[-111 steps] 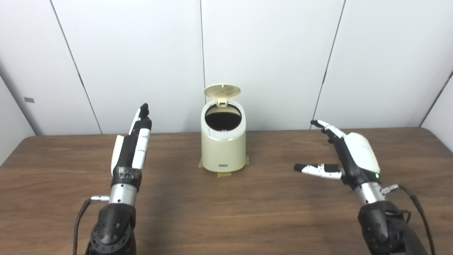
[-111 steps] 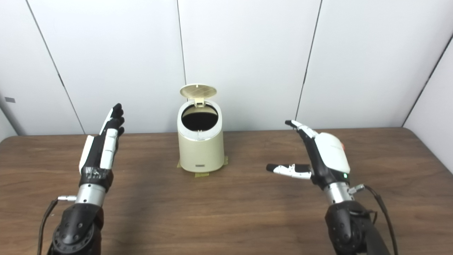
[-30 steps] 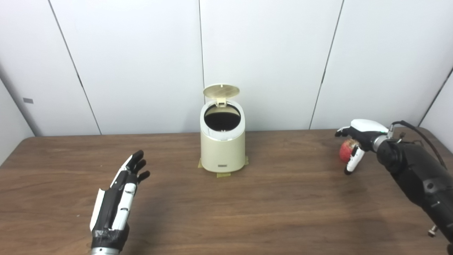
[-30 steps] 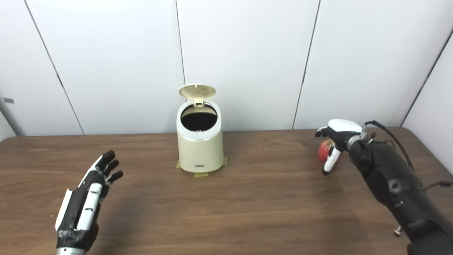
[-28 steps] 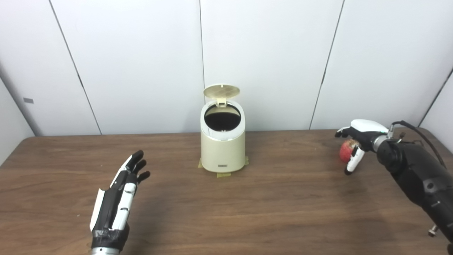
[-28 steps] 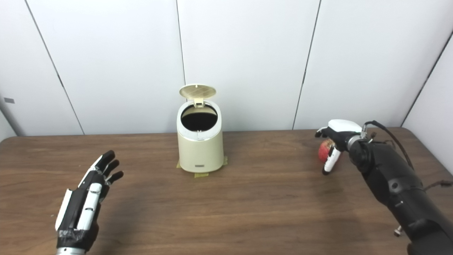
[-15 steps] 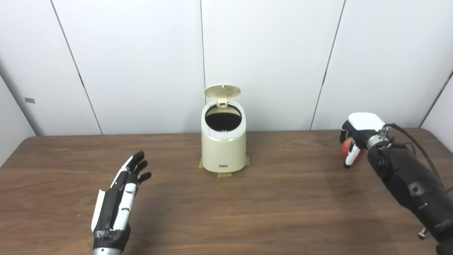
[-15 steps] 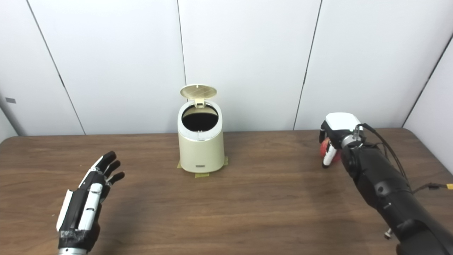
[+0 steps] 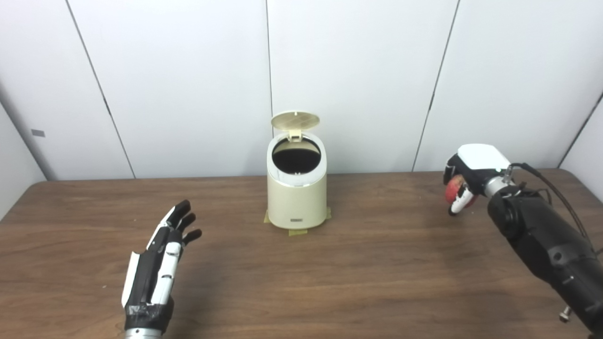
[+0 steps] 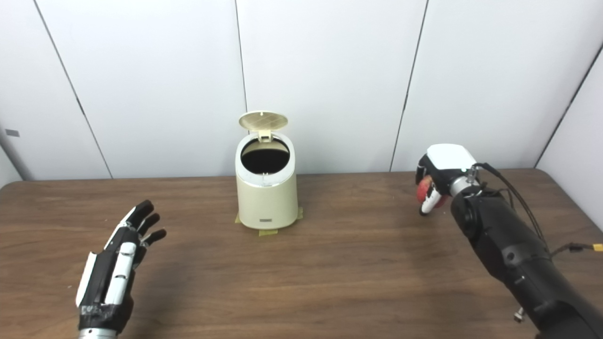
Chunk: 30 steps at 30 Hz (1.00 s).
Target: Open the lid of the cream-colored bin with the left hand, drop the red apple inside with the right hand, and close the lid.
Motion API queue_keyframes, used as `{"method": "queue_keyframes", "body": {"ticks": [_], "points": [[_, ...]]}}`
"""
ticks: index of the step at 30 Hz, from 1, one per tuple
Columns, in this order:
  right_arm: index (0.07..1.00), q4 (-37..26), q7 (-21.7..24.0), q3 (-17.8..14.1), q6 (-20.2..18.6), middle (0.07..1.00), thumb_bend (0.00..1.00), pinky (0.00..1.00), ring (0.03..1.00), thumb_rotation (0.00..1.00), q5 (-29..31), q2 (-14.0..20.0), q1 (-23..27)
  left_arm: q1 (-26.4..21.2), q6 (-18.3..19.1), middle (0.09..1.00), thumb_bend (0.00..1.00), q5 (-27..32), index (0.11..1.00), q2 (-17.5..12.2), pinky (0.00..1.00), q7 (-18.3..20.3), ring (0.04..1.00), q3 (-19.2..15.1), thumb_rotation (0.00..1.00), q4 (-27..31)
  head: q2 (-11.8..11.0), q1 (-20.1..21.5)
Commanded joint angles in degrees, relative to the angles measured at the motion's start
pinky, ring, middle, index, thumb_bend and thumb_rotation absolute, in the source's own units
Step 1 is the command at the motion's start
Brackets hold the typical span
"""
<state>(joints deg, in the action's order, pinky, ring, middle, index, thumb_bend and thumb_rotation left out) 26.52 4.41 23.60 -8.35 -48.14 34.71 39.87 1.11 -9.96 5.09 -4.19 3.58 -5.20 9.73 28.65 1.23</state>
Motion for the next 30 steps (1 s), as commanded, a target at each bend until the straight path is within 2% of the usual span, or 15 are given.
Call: {"method": "queue_keyframes", "body": {"ticks": [1, 2, 4, 6, 10, 11, 14, 15, 16, 19, 21, 24, 27, 30], "points": [[0.483, -7.3, 0.0, -1.8, 1.6, 0.460, 0.53, 0.35, 0.426, 0.00, 0.2, 1.9, 1.6, -1.8, -1.8, 0.936, 0.29, 0.1, 0.891, -0.2, 0.84, -0.4, 0.917, -0.1, 0.76, 0.8, 0.0, 0.0], [0.481, -10.3, 0.2, -2.2, 2.5, 0.451, 0.53, 0.32, 0.395, 0.00, 0.5, 2.0, 0.9, -1.8, -1.8, 0.935, 0.29, 0.1, 0.889, -0.2, 0.84, -0.4, 0.917, -0.1, 0.76, 0.7, 0.1, 0.1], [0.491, -16.4, 1.3, -2.8, 4.0, 0.468, 0.53, 0.31, 0.397, 0.00, 0.8, 1.8, 0.0, -1.8, -1.6, 0.930, 0.30, 0.4, 0.884, -0.1, 0.83, -0.6, 0.912, -0.2, 0.75, 0.7, 0.2, 0.1], [0.472, -21.9, 2.1, -3.3, 5.0, 0.526, 0.52, 0.35, 0.435, 0.00, 0.8, 0.9, -0.6, -1.8, -1.4, 0.922, 0.30, 0.8, 0.876, 0.3, 0.82, -1.0, 0.905, -0.3, 0.72, 0.6, 0.1, 0.5], [0.450, -29.6, 3.2, -4.0, 6.4, 0.549, 0.51, 0.36, 0.457, 0.00, 0.4, -2.2, -0.7, -2.0, -2.6, 0.920, 0.23, 0.5, 0.872, 1.1, 0.84, -1.9, 0.913, -0.6, 0.72, -0.8, -0.1, 0.3], [0.447, -31.0, 4.0, -3.9, 6.4, 0.547, 0.51, 0.38, 0.464, 0.00, 0.0, -3.0, -0.3, -2.0, -2.9, 0.920, 0.21, 0.3, 0.873, 1.2, 0.85, -2.1, 0.915, -0.6, 0.75, -1.3, -0.1, 0.3], [0.446, -34.8, 6.7, -3.8, 6.0, 0.528, 0.52, 0.57, 0.473, 0.00, -1.2, -5.5, 0.7, -2.1, -3.5, 0.919, 0.16, 0.1, 0.873, 1.4, 0.86, -2.0, 0.918, -0.6, 0.79, -2.0, -0.1, 0.2], [0.444, -36.0, 7.8, -3.8, 5.6, 0.526, 0.52, 0.57, 0.477, 0.00, -1.5, -6.7, 1.0, -2.1, -3.8, 0.920, 0.15, -0.1, 0.874, 1.3, 0.87, -1.9, 0.920, -0.6, 0.79, -2.3, -0.1, 0.2], [0.440, -36.9, 8.5, -3.9, 5.5, 0.525, 0.52, 0.53, 0.480, 0.00, -1.7, -7.8, 1.3, -2.1, -4.0, 0.925, 0.15, -0.2, 0.881, 1.2, 0.88, -1.8, 0.925, -0.5, 0.79, -2.6, -0.1, 0.2], [0.455, -37.4, 8.6, -4.1, 7.1, 0.552, 0.51, 0.36, 0.437, 0.00, -1.5, -10.8, 2.4, -2.1, -3.9, 0.935, 0.14, -0.2, 0.885, 1.2, 0.90, -1.6, 0.938, -0.3, 0.79, -2.8, -0.2, 0.0], [0.466, -35.8, 6.4, -4.0, 9.5, 0.563, 0.51, 0.32, 0.418, 0.00, -2.1, -12.1, 2.9, -2.0, -4.1, 0.940, 0.14, -0.6, 0.889, 1.2, 0.90, -1.6, 0.944, -0.1, 0.77, -2.8, -0.2, -0.2], [0.469, -33.2, 4.1, -4.1, 12.2, 0.565, 0.51, 0.32, 0.413, 0.00, -1.8, -14.1, 3.5, -1.9, -4.5, 0.945, 0.14, -0.9, 0.893, 1.2, 0.90, -1.6, 0.949, 0.1, 0.75, -3.1, -0.2, -0.3], [0.463, -29.5, 0.6, -3.7, 15.3, 0.563, 0.51, 0.36, 0.426, 0.00, -2.2, -16.2, 4.5, -1.8, -4.3, 0.948, 0.15, -1.3, 0.897, 1.2, 0.91, -1.6, 0.954, 0.3, 0.74, -3.0, -0.3, -0.4], [0.474, -25.9, -1.9, -3.7, 17.9, 0.574, 0.51, 0.34, 0.419, 0.00, -1.3, -18.2, 5.4, -1.7, -4.2, 0.953, 0.16, -1.3, 0.902, 1.1, 0.92, -1.5, 0.960, 0.5, 0.74, -2.9, -0.2, -0.6]]}}
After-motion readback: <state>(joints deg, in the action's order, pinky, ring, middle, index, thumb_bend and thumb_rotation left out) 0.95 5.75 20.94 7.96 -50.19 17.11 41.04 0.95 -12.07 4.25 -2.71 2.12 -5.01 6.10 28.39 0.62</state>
